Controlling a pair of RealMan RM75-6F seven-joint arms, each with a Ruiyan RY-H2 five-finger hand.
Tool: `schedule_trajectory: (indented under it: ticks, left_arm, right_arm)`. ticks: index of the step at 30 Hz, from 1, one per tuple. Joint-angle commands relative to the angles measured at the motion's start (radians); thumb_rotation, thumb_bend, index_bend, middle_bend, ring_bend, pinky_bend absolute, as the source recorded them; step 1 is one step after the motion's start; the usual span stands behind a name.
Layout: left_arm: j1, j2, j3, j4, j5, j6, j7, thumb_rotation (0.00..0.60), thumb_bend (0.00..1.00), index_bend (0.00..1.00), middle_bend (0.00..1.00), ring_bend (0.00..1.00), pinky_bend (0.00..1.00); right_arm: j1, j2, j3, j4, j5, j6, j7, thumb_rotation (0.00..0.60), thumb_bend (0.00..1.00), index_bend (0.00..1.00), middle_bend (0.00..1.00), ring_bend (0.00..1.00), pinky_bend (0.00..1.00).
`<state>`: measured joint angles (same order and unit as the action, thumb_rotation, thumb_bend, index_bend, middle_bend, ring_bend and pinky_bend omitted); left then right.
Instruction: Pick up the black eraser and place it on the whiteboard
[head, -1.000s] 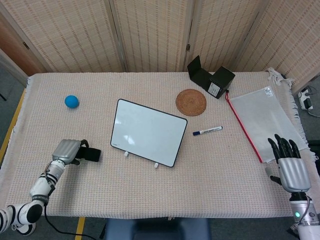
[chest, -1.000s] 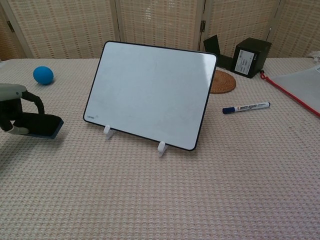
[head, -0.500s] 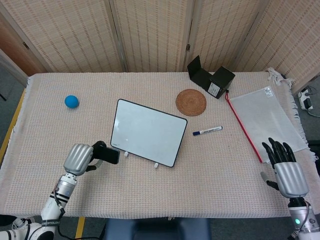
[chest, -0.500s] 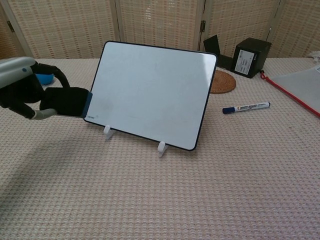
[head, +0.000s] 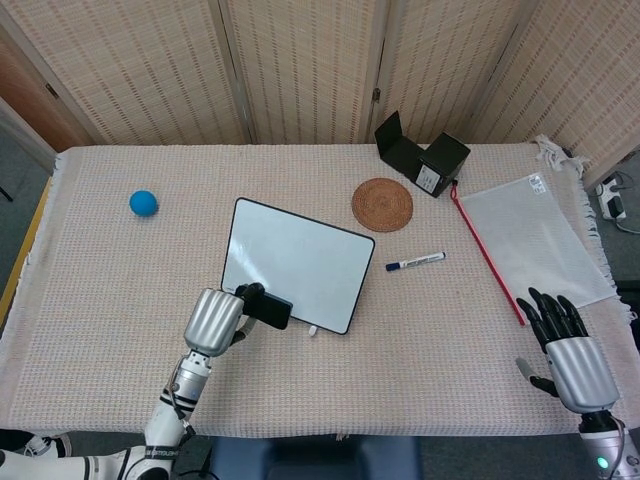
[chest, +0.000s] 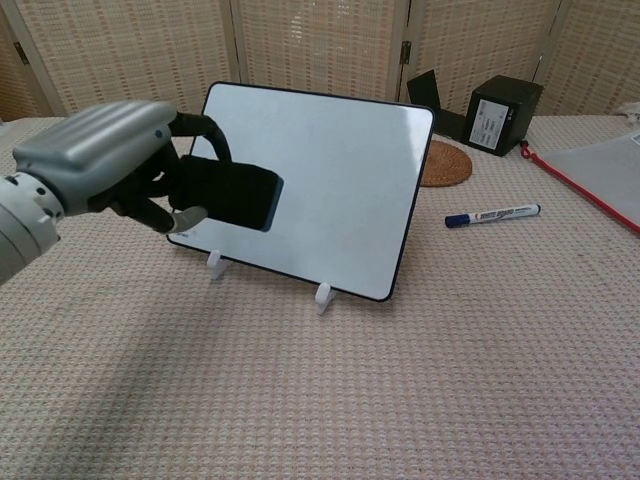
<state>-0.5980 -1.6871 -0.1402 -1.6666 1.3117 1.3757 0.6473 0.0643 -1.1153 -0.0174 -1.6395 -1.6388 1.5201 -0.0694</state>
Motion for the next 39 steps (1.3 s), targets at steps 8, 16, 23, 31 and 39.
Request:
schedule_trajectory:
  ticks: [8,16,23,31,39]
  left_arm:
    - [-0.073,-0.238,-0.104,0.282,0.017,0.036,0.047,0.600,0.42,0.69,1.00,0.99,1.00]
    - [-0.130,-0.342,-0.150,0.474,0.025,0.018,0.033,0.600,0.42,0.69,1.00,0.99,1.00]
    - [-0.163,-0.391,-0.171,0.584,0.005,-0.021,0.025,0.600,0.42,0.69,1.00,0.99,1.00]
    - [-0.183,-0.423,-0.183,0.662,0.003,-0.032,-0.002,0.600,0.42,0.60,1.00,0.99,1.00]
    - [-0.190,-0.442,-0.184,0.699,-0.002,-0.039,-0.007,0.600,0.42,0.43,1.00,0.99,1.00]
  right_arm:
    - [-0.011,0.021,-0.005,-0.009,-0.016,0.019,0.030,0.600,0.31,0.00,0.00,0.00,0.00]
    - [-0.005,0.031,0.000,-0.008,-0.002,-0.002,0.048,0.600,0.31,0.00,0.00,0.00,0.00]
    - [-0.004,0.032,0.004,-0.009,0.003,-0.005,0.046,0.600,0.31,0.00,0.00,0.00,0.00]
    - [-0.003,0.033,0.011,-0.007,0.018,-0.013,0.051,0.600,0.31,0.00,0.00,0.00,0.00]
    - [-0.005,0.035,0.014,-0.009,0.020,-0.009,0.052,0.600,0.31,0.00,0.00,0.00,0.00]
